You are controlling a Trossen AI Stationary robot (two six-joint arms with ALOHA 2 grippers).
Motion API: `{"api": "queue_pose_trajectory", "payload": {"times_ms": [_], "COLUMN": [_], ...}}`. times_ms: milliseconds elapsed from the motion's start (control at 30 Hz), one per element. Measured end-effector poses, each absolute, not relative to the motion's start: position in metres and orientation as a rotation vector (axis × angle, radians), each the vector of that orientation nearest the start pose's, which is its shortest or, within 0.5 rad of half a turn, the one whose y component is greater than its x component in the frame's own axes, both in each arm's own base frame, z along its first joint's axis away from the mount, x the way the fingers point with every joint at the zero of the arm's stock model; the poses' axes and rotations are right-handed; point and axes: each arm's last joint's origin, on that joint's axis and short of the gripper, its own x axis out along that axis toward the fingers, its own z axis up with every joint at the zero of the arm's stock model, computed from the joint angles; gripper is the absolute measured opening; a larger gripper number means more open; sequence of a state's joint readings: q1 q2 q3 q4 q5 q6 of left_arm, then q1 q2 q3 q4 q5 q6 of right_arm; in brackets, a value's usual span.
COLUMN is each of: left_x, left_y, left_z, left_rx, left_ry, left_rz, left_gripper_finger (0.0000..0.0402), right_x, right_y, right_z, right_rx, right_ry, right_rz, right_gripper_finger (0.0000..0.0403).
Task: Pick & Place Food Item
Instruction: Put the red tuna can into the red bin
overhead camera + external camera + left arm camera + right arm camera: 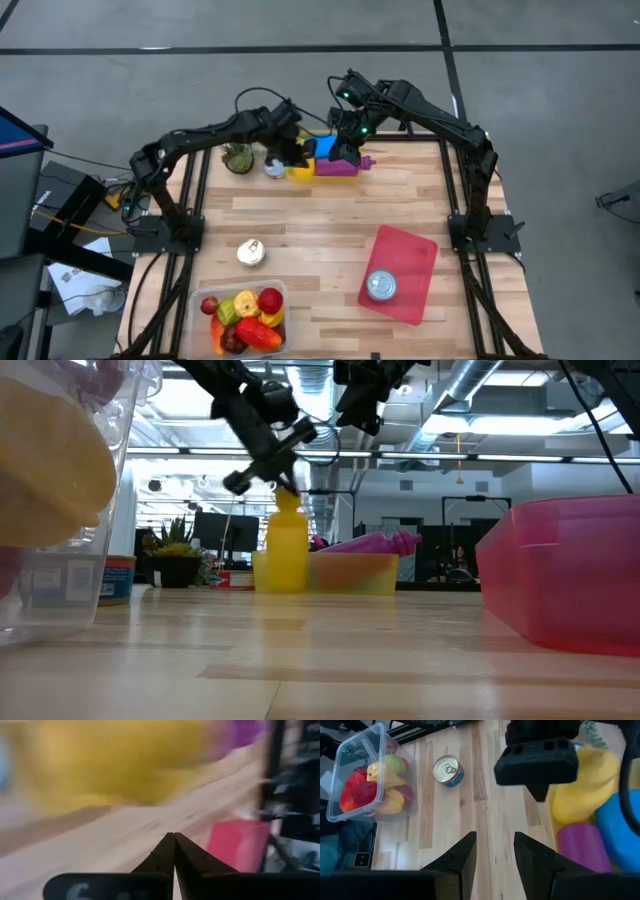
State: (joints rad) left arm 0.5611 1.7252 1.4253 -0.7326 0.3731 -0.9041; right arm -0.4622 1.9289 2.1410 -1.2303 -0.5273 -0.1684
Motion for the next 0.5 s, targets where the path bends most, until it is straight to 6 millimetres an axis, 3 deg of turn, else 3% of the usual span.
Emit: {"api": "queue_pose_trajectory", "payload": {"times_ms": [233,367,500], "left_x": [0.318,0.308,0.292], "left_y": [0.174,0.169,0.161], "left_z": [0.267,0.276,0.277], "left_rx": [-1.219,-1.174,-1.082], "left_ry": [0.757,0.792,0.941], "left_rz": [0.789,0.784,0.835], "left_gripper_finger": [0.0,0.0,0.0], "right_x": [0.346,0.341,0.341], "right_y": [-0.162,-0.161,-0.158], "right_z": [0.379,0.376,0.374], "right_rx": [0.371,0.393,0.382], "right_ry": [0.946,1.0,1.015], "right_rz": [0.126,0.132,0.15], "right_gripper_finger": [0.0123,0.0123,0.0123]}}
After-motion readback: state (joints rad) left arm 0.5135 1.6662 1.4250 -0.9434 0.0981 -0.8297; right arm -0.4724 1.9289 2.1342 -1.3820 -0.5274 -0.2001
